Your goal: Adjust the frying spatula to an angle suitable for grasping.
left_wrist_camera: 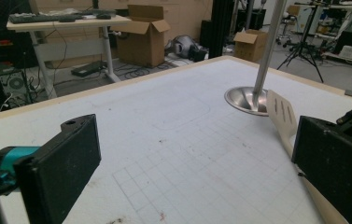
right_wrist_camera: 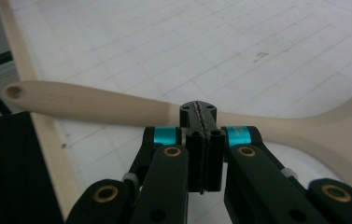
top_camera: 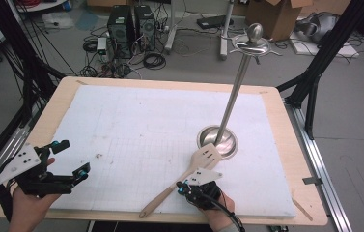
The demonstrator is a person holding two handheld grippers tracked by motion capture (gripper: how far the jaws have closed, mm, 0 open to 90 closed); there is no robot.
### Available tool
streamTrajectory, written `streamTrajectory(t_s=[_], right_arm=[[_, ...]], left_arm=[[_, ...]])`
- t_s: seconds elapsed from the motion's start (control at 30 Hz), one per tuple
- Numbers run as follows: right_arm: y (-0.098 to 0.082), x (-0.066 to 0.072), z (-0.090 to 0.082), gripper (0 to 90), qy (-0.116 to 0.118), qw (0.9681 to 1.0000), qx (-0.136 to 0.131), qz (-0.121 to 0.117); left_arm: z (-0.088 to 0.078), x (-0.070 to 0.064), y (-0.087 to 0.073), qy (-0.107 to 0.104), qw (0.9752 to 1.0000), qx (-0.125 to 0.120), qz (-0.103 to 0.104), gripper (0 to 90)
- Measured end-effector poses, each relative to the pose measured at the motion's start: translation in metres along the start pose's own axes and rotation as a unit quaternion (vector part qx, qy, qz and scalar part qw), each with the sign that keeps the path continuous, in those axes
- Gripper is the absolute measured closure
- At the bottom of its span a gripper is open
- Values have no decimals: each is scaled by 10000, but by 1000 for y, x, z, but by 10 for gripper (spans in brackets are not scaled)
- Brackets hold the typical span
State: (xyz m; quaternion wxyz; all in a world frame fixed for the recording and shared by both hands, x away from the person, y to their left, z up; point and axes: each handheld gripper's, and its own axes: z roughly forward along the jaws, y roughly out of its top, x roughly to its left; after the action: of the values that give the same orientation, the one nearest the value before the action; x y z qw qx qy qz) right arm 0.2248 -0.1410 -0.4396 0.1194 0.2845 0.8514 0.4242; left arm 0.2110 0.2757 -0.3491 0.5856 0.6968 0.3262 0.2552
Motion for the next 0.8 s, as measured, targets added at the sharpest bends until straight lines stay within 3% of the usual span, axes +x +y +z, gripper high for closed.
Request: streamTrajectory(t_s=[0.33,0.43,0.57,0.8], right_arm=[[-4,17,10,900,412,9988,192,-167],[-4,21,14,900,410,9986,220,-231],[-5,19,16,900,462,9987,215,-79],[-4,20,19,900,386,9991,123,-82]], left_arm=[[0,2,-2,13,10000,12,-22,17],[0,2,-2,14,10000,21,-18,17],[0,1,-2,5,10000,30,-7,17],[3,0,-3,15,10000,77,-2,17]])
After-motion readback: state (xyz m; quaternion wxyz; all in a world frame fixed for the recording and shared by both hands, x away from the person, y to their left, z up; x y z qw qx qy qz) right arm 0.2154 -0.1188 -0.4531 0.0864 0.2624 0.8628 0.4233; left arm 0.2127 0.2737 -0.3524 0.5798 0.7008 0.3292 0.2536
